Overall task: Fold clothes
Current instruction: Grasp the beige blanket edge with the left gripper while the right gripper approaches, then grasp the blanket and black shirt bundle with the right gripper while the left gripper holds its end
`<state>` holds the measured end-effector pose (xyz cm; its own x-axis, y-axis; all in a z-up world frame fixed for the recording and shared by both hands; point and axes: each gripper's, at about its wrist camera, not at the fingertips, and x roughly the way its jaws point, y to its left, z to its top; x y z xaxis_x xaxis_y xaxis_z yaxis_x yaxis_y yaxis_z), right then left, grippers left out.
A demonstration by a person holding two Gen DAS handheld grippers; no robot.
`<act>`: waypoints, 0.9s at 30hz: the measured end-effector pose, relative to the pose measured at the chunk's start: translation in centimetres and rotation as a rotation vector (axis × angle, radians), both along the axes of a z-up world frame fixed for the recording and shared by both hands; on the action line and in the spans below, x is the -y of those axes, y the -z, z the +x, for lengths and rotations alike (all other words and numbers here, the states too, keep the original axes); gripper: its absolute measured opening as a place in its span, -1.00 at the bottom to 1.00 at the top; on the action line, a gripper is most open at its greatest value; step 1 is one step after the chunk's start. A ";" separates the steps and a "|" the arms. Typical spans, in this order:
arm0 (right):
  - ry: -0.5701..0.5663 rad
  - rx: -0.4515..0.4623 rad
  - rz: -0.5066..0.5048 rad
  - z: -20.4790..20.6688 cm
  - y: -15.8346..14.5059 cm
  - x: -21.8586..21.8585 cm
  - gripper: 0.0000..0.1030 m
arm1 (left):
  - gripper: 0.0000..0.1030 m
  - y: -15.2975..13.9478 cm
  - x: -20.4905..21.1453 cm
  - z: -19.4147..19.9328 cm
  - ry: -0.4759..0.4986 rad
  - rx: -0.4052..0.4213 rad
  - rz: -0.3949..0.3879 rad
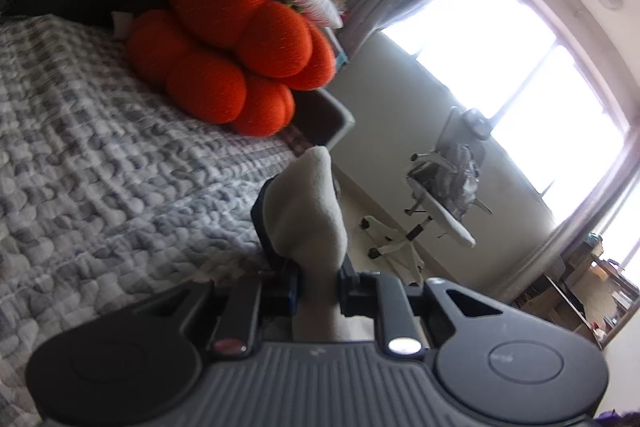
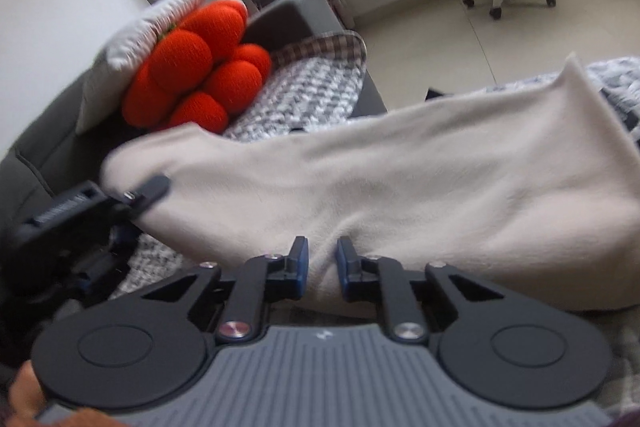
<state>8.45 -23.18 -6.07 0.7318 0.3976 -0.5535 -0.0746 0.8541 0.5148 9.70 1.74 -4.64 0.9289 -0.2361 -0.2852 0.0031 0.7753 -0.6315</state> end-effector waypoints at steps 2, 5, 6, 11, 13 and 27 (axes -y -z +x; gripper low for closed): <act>-0.007 -0.019 -0.009 0.3 0.0 -0.1 -0.77 | -0.66 -0.3 0.3 -0.1 0.014 0.013 0.002; -0.025 -0.044 -0.007 0.7 -0.8 0.4 -0.68 | -0.66 -0.7 0.5 -0.2 0.029 0.027 -0.010; -0.019 -0.045 0.017 1.0 -1.0 0.8 -0.57 | -0.66 -0.8 0.6 -0.3 0.034 0.032 -0.014; 0.042 -0.039 0.078 2.6 -1.5 2.5 -0.52 | -0.66 -1.4 1.0 -0.6 0.056 0.051 -0.023; 0.054 -0.041 0.098 3.7 -1.3 2.7 -0.52 | -0.66 -1.6 1.3 -0.7 0.066 0.058 -0.022; 0.083 -0.026 0.136 8.7 1.3 2.0 -0.81 | -0.66 -2.4 3.8 -0.9 0.144 0.095 0.013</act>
<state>17.15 -25.17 -7.32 0.7514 0.4087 -0.5181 0.0084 0.7791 0.6268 8.85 -2.08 -2.26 0.9086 -0.3658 -0.2014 0.1743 0.7704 -0.6133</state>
